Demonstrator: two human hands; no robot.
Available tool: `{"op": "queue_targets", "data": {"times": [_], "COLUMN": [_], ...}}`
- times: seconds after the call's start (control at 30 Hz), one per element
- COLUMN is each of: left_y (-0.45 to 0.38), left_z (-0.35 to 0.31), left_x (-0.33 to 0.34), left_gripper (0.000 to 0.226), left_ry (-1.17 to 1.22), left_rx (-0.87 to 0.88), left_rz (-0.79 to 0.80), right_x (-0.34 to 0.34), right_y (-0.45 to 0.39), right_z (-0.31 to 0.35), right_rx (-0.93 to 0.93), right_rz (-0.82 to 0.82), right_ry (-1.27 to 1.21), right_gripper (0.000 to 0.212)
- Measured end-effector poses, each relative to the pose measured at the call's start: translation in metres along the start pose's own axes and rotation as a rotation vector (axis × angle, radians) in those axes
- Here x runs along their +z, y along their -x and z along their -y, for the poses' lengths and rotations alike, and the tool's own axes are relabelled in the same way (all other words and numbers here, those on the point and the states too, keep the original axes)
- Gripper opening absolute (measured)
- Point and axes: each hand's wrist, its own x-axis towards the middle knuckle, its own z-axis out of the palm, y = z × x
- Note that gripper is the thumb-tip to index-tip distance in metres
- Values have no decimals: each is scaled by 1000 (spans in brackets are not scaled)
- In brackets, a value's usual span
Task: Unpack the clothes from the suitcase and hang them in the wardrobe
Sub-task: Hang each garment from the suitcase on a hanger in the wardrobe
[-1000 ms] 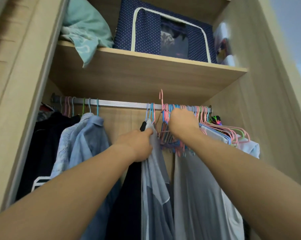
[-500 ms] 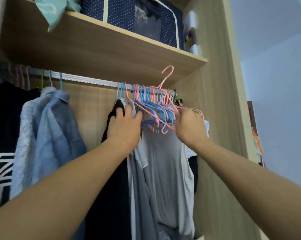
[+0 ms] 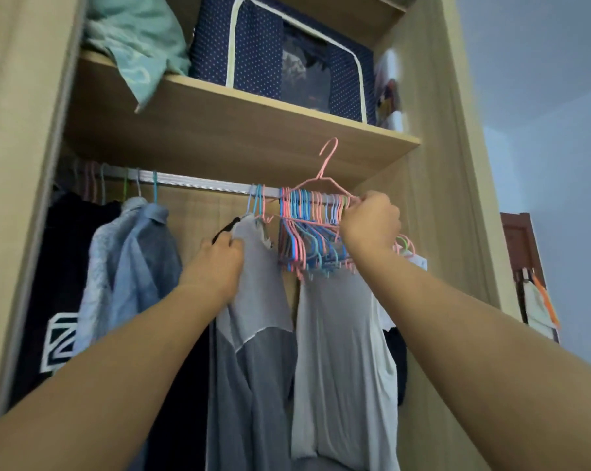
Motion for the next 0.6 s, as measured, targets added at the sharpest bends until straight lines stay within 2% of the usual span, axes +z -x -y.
{"op": "queue_targets", "data": {"times": [0.23, 0.4, 0.47, 0.53, 0.6], "left_y": [-1, 6, 20, 39, 58], "left_z": [-12, -28, -43, -65, -88], "left_x": [3, 9, 14, 18, 23], "left_gripper": [49, 55, 58, 52, 48], "left_ry": [-21, 63, 128, 275, 461], "left_rx": [6, 1, -38, -38, 14], "left_rz": [9, 0, -112, -260, -327], "right_x": [-32, -58, -67, -77, -93], "right_y": [5, 33, 49, 64, 75], "right_z": [6, -10, -30, -55, -80], "right_rx": [-136, -146, -111, 0, 135], "right_rz": [6, -24, -48, -74, -101], "right_ry": [-10, -86, -129, -319, -515], "right_gripper": [25, 23, 24, 26, 28]}}
